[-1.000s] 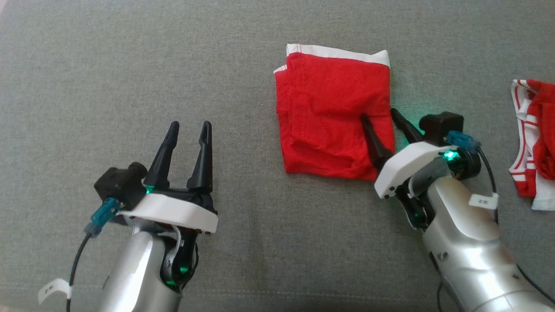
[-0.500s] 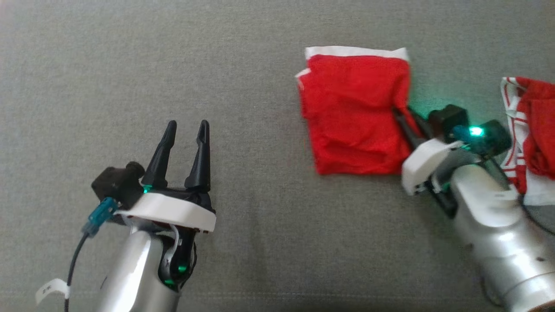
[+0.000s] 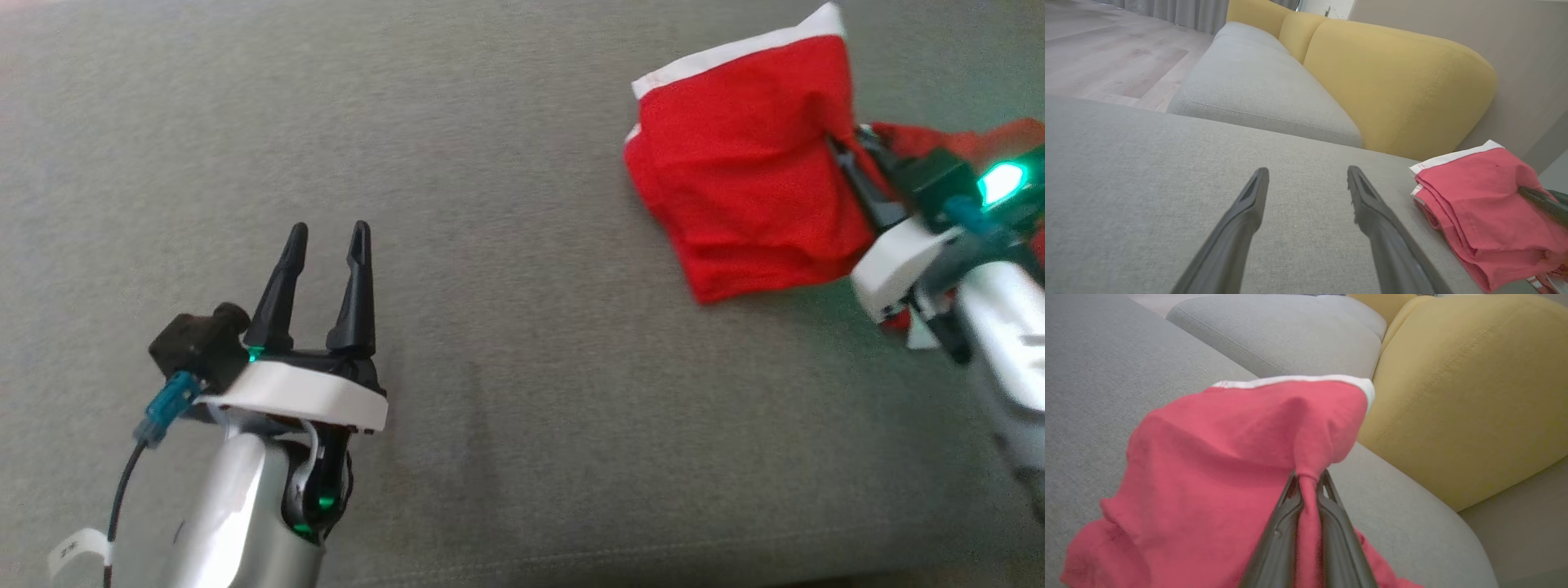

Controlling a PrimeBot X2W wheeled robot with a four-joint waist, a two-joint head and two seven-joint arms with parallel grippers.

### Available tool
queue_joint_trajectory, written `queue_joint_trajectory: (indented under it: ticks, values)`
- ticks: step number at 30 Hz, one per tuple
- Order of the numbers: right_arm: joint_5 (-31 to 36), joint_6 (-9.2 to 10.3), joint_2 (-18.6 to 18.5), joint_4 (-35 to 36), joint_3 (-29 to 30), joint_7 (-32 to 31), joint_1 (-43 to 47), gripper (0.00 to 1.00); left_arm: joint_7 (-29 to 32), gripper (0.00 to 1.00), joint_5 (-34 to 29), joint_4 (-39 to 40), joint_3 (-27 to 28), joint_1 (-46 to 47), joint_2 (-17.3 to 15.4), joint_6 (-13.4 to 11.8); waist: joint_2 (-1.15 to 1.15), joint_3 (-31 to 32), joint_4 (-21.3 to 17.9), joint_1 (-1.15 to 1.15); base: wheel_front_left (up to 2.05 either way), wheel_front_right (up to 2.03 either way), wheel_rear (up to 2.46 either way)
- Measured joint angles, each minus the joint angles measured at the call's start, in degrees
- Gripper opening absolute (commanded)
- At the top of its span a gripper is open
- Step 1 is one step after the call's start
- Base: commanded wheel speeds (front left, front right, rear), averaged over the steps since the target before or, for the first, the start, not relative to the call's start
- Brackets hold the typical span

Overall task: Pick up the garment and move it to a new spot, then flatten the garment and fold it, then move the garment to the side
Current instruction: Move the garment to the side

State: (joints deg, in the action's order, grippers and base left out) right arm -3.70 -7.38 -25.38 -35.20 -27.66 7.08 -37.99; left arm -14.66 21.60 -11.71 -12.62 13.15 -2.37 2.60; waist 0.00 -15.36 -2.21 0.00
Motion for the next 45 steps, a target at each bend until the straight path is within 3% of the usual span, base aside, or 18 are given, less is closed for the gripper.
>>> queue_joint_trajectory:
  ticks: [7,13,24,32,33,34,35,45]
  values:
    - [-9.53,0.00,-11.89,11.63,-5.08,-8.40,4.10,0.00,0.00,1.00,-0.92,-0.12,0.55,0.02,0.00,0.54,0.00,-0.18,-3.93,0.00,0.00,0.00,0.00]
    - [-13.99,0.00,-19.33,11.90,-4.48,-10.63,5.59,0.00,0.00,1.00,-1.99,-0.34,0.57,0.41,0.00,0.97,0.00,-2.00,-5.41,0.00,0.00,0.00,0.00]
    - [-12.60,0.00,-19.90,3.27,-0.37,-10.55,4.39,0.00,0.00,1.00,-3.39,-1.37,0.76,2.72,0.00,2.01,0.00,-5.37,-6.19,0.00,0.00,0.00,0.00]
    - [-8.69,0.00,-16.30,0.07,3.72,-10.10,3.08,0.00,0.00,1.00,-3.47,-1.48,0.69,2.80,0.00,2.46,0.00,-6.23,-6.43,0.00,0.00,0.00,0.00]
    - [-8.23,0.00,-15.96,-0.34,4.27,-10.10,3.08,0.11,0.00,1.00,-3.47,-1.53,0.67,2.87,0.00,2.46,0.00,-6.30,-6.38,0.00,0.00,0.00,0.00]
    - [-8.08,0.00,-15.61,-0.80,4.91,-10.10,3.08,0.49,0.00,1.00,-3.47,-1.55,0.64,2.96,0.00,2.47,0.00,-6.35,-6.33,0.00,0.00,0.00,0.00]
    - [-8.05,0.00,-15.22,-1.18,5.68,-10.10,3.08,1.00,0.00,1.00,-3.47,-1.55,0.63,3.06,0.00,2.47,0.00,-6.39,-6.29,0.00,0.00,0.00,0.00]
    - [-9.60,0.00,-12.28,-2.15,11.14,-10.36,3.10,1.00,0.00,1.00,-3.37,-1.98,0.71,3.63,0.00,2.45,0.00,-4.67,-6.06,0.00,0.00,0.00,0.00]
